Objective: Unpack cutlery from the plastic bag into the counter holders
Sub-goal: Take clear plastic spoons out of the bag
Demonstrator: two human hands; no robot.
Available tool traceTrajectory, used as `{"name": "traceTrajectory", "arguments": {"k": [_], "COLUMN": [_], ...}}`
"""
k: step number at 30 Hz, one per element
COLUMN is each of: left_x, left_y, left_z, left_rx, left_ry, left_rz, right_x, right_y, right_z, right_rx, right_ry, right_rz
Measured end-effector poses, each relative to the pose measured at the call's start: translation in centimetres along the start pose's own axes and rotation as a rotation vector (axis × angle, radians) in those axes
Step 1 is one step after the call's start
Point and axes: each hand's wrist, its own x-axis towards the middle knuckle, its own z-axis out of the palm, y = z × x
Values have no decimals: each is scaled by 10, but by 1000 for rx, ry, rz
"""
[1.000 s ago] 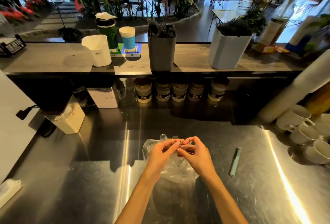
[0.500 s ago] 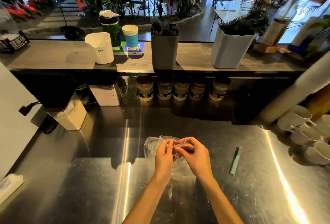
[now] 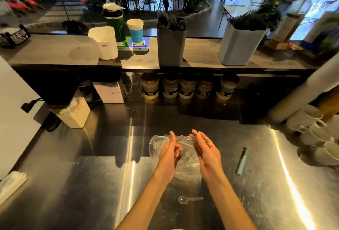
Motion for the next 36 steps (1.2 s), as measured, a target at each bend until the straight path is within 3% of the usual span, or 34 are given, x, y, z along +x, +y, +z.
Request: {"name": "traceTrajectory", "arguments": {"k": [3, 10, 12, 18, 22, 27, 31, 36], "left_x": [-7, 4, 9, 17, 13, 8, 0, -2], "left_y": [-3, -6, -6, -12, -12, -10, -6, -5], "left_z": [5, -8, -17, -34, -32, -32, -30, -29], "left_rx": [-97, -239, -249, -195, -134, -66, -95, -50], "left_ry": [-131, 30, 92, 118, 95, 32, -74, -132], "left_rz": [22, 11, 10, -24, -19, -26, -20, -26], "right_x": [-5, -3, 2, 4, 0, 0, -3, -4], "right_y": [10, 20, 24, 65, 93, 108, 93, 45], "right_z": [6, -16, -37, -103, -123, -135, -121, -83], "right_rx": [26, -247, -444, -1242, -1636, -1702, -1710, -1500], "right_ry": [-10, -144, -194, -522, -455, -413, -547, -634], "right_rz": [67, -27, -63, 101, -46, -8, 95, 89]}}
